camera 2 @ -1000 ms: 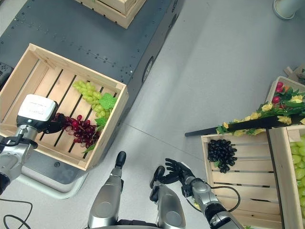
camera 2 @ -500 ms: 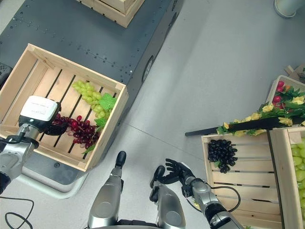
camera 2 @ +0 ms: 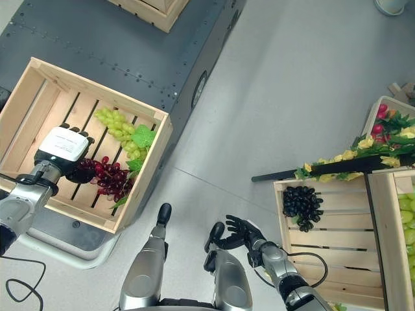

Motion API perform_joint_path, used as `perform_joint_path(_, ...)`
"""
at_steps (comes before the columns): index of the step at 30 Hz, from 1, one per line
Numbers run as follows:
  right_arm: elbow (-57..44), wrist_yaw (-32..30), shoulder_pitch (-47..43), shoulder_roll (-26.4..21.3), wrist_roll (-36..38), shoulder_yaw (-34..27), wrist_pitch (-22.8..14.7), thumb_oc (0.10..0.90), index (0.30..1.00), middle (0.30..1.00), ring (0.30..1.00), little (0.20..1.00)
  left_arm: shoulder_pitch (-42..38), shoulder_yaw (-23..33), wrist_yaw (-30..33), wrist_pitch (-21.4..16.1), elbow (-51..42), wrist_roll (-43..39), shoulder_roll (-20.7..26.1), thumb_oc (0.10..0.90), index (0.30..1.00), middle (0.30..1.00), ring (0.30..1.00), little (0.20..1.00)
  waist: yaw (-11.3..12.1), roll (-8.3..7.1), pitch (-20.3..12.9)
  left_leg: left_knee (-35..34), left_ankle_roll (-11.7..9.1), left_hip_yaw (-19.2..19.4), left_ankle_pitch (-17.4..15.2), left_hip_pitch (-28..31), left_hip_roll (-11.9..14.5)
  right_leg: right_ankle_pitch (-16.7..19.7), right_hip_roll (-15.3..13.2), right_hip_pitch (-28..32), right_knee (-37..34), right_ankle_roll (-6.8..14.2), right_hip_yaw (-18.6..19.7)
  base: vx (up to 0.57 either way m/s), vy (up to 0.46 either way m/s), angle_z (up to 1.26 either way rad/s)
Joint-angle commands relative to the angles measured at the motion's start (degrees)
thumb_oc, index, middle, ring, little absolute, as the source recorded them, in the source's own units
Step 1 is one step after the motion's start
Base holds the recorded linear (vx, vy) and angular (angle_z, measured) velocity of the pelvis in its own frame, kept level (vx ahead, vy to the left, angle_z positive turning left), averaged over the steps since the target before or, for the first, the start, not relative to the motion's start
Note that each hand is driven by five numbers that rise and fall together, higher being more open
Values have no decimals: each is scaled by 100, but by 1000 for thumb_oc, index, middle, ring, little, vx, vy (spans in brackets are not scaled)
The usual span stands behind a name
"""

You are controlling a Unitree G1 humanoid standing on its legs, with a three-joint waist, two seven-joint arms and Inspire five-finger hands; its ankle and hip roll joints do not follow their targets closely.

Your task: Pick up the fruits from the basket on one side to the basket on the other side

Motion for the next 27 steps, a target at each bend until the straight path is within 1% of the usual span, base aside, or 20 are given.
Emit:
perform_joint_path(1, -200, 25, 210, -449, 196, -29, -99, 800, 900, 900, 900, 900, -494, 241, -175, 106, 51, 262, 247, 800, 900, 900, 900, 900, -109, 101, -92, 416, 193, 468, -480, -126, -597, -83, 292, -476, 696, -86, -38, 0, 0, 0)
perform_joint_path(6, -176, 25, 88, -460, 282, 31, -114, 800, 900, 900, 900, 900, -831, -100, -434, 20, 282, 446, 169, 800, 900, 900, 900, 900, -142, 44, -21, 498, 204, 477, -496, -225, -588, -78, 310, -566, 750, -94, -20, -13, 3, -2)
perform_joint_path(7, -160, 34, 71, -445, 261, 41, -139, 800, 900, 900, 900, 900, -969, -205, -589, -89, 302, 557, 189, 800, 900, 900, 900, 900, -154, 38, 1, 541, 207, 488, -499, -257, -585, -74, 307, -593, 778, -100, -23, 0, 0, 0)
perform_joint_path(14, -148, 48, 34, -468, 277, 74, -177, 800, 900, 900, 900, 900, -1346, -527, -1074, -248, 325, 614, 322, 800, 900, 900, 900, 900, -196, 29, 20, 451, 207, 533, -466, -262, -588, -23, 300, -637, 710, -57, -2, 0, 0, 0)
perform_joint_path(19, -138, 101, 56, -498, 237, 35, -202, 800, 900, 900, 900, 900, -1355, -538, -1364, -378, 243, 710, 428, 800, 900, 900, 900, 900, -198, 57, 26, 405, 204, 528, -458, -220, -600, -14, 293, -604, 671, -46, -1, 0, 0, 0)
perform_joint_path(21, -143, 83, 39, -497, 264, 36, -200, 800, 900, 900, 900, 900, -1325, -525, -1416, -371, 186, 728, 444, 800, 900, 900, 900, 900, -189, 65, 24, 391, 198, 531, -446, -229, -598, -5, 280, -615, 663, -37, -9, 0, 0, 0)
perform_joint_path(24, -146, 88, 19, -479, 281, 51, -219, 800, 900, 900, 900, 900, -1393, -575, -1563, -481, 104, 743, 515, 800, 900, 900, 900, 900, -176, 60, 19, 386, 195, 534, -441, -241, -587, 0, 274, -631, 680, -26, -16, 0, 0, 0)
perform_joint_path(26, -162, 94, 23, -476, 292, 49, -218, 800, 900, 900, 900, 900, -1410, -593, -1594, -484, 87, 747, 524, 800, 900, 900, 900, 900, -175, 42, 22, 390, 194, 537, -443, -244, -579, 4, 272, -629, 676, -22, -19, 0, 0, 0)
perform_joint_path(27, -176, 87, 20, -459, 301, 54, -209, 800, 900, 900, 900, 900, -1428, -611, -1598, -381, 82, 788, 515, 800, 900, 900, 900, 900, -171, 21, 23, 388, 192, 524, -448, -246, -576, 6, 279, -629, 675, -20, -20, 0, 0, 0)
